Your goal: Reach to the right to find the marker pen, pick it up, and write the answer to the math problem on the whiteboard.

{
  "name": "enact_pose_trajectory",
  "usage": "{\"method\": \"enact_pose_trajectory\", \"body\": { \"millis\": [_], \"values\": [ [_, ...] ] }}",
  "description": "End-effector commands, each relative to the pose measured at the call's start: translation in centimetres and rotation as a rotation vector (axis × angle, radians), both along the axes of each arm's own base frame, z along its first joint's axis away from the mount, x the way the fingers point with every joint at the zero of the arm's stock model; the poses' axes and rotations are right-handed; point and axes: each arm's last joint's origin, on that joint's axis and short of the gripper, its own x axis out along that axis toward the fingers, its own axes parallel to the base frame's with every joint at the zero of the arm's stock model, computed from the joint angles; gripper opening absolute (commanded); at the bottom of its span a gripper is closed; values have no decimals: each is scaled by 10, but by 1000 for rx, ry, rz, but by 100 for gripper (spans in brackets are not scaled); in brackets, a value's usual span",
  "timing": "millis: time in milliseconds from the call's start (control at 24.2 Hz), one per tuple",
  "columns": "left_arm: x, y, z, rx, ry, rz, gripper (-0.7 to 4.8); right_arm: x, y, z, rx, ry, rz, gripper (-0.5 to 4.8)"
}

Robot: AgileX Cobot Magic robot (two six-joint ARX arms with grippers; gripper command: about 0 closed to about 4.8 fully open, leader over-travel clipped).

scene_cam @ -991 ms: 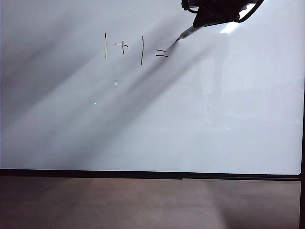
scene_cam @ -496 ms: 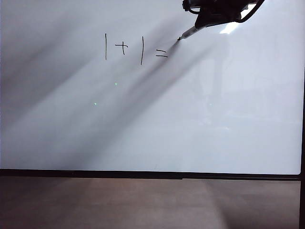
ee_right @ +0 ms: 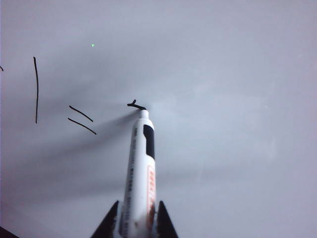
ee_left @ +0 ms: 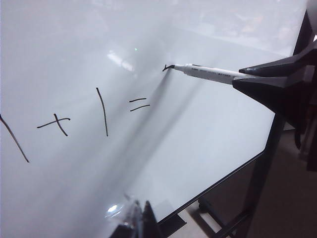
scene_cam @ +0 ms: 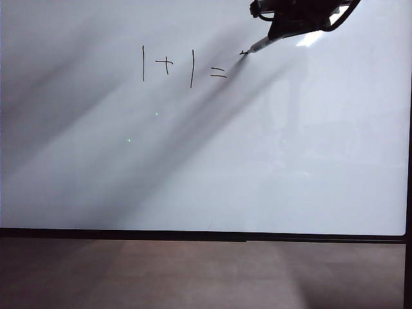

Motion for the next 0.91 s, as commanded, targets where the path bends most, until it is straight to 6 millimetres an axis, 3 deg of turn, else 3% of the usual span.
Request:
{"method": "enact_pose_trajectory", "body": {
  "millis": [41, 908],
  "values": [
    [-1, 0, 3, -6, -14, -1, -5, 2, -7, 5, 9, -35, -120, -6],
    [-1, 0, 3, -6, -15, -1, -5, -2, -19, 11, -1, -24, -190, -6]
  ]
}}
